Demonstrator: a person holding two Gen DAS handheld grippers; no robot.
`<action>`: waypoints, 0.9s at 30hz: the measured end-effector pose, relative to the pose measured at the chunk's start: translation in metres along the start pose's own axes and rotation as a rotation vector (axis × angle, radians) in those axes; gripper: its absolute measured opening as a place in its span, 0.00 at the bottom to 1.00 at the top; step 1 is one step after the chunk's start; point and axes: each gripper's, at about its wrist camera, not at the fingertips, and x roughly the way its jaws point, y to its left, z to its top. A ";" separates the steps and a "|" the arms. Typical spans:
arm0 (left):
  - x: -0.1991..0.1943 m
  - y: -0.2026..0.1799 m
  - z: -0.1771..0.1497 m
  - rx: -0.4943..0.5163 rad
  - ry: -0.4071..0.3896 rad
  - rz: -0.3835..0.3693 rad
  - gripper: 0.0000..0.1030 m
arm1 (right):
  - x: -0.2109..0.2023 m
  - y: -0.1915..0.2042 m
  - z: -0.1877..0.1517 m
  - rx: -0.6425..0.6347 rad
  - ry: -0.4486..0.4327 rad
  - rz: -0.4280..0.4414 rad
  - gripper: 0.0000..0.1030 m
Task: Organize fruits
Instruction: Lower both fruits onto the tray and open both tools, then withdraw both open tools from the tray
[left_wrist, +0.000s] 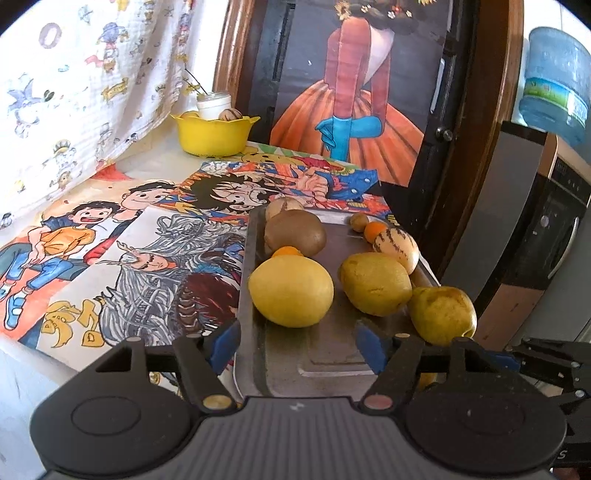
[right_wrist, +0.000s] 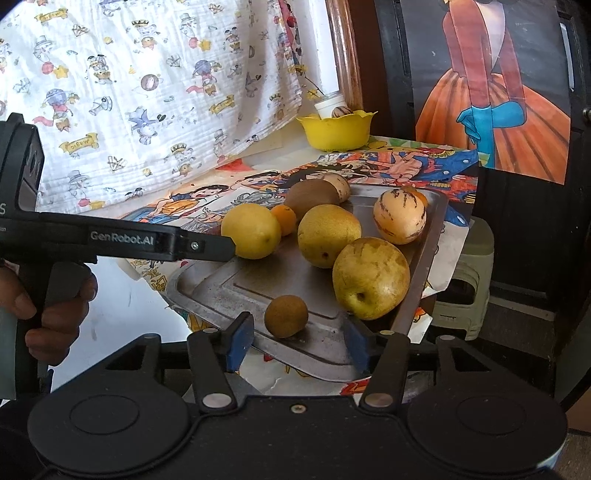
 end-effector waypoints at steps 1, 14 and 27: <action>-0.001 0.001 0.000 -0.009 -0.002 0.000 0.72 | -0.001 0.000 0.000 0.001 0.001 0.002 0.58; -0.026 0.013 -0.004 -0.098 -0.063 0.011 0.89 | -0.018 0.007 -0.001 0.008 -0.025 0.000 0.74; -0.056 0.020 -0.018 -0.152 -0.074 0.063 1.00 | -0.041 0.014 0.009 0.037 -0.056 -0.060 0.99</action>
